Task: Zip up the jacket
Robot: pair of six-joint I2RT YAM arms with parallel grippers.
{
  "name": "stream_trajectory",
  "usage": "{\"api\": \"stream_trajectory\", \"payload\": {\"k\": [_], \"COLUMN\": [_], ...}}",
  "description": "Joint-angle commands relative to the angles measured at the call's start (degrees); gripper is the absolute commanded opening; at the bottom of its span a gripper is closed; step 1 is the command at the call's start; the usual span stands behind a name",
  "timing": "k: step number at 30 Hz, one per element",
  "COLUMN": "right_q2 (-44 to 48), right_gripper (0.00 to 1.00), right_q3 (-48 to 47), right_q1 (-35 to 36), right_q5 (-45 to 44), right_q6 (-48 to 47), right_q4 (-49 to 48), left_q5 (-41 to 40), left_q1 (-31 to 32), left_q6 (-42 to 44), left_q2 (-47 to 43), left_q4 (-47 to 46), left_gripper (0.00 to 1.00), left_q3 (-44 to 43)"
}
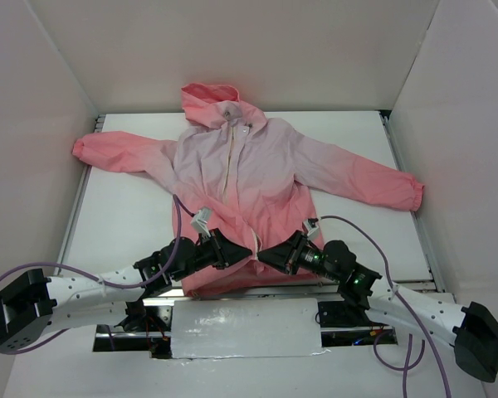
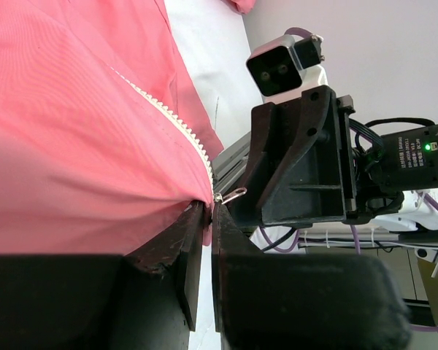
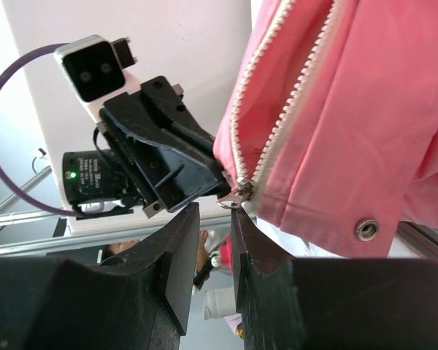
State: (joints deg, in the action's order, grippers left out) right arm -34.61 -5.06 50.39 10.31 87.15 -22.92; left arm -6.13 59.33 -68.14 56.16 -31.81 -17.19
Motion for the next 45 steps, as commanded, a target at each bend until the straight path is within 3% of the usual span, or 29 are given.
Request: {"api": "stream_trajectory", "payload": {"k": [1, 14, 19, 26, 31, 35, 45], "right_q2": [-1.24, -4.33, -0.29, 5.51, 8.15, 5.36, -3.79], "right_gripper": [0.32, 0.32, 0.43, 0.47, 0.49, 0.50, 0.49], "right_q3": [0.13, 1.28, -1.53, -1.53, 1.89, 2.87, -0.83], "right_q1": [0.41, 0.41, -0.12, -3.54, -7.23, -8.29, -8.64], "right_q5": [0.24, 2.00, 0.68, 3.05, 6.99, 12.10, 13.16], "right_q6": [0.29, -0.31, -8.04, -20.25, -26.50, -33.08, -39.26], "right_q4": [-3.71, -8.02, -0.56, 3.75, -1.05, -7.49, -9.23], "left_q5": [-0.46, -0.64, -0.55, -0.72, -0.64, -0.29, 0.33], "left_q1": [0.08, 0.08, 0.08, 0.08, 0.08, 0.08, 0.08], "left_q6": [-0.94, -0.42, -0.15, -0.24, -0.50, -0.68, -0.68], "left_q2": [-0.79, -0.35, -0.53, -1.67, -2.37, -2.37, -2.11], "left_q4": [-4.40, -4.04, -3.52, -2.90, -2.90, -3.34, -3.52], "left_gripper": [0.00, 0.00, 0.00, 0.00, 0.00, 0.00, 0.00], "left_q3": [0.05, -0.39, -0.56, -0.04, 0.49, 0.93, 0.49]}}
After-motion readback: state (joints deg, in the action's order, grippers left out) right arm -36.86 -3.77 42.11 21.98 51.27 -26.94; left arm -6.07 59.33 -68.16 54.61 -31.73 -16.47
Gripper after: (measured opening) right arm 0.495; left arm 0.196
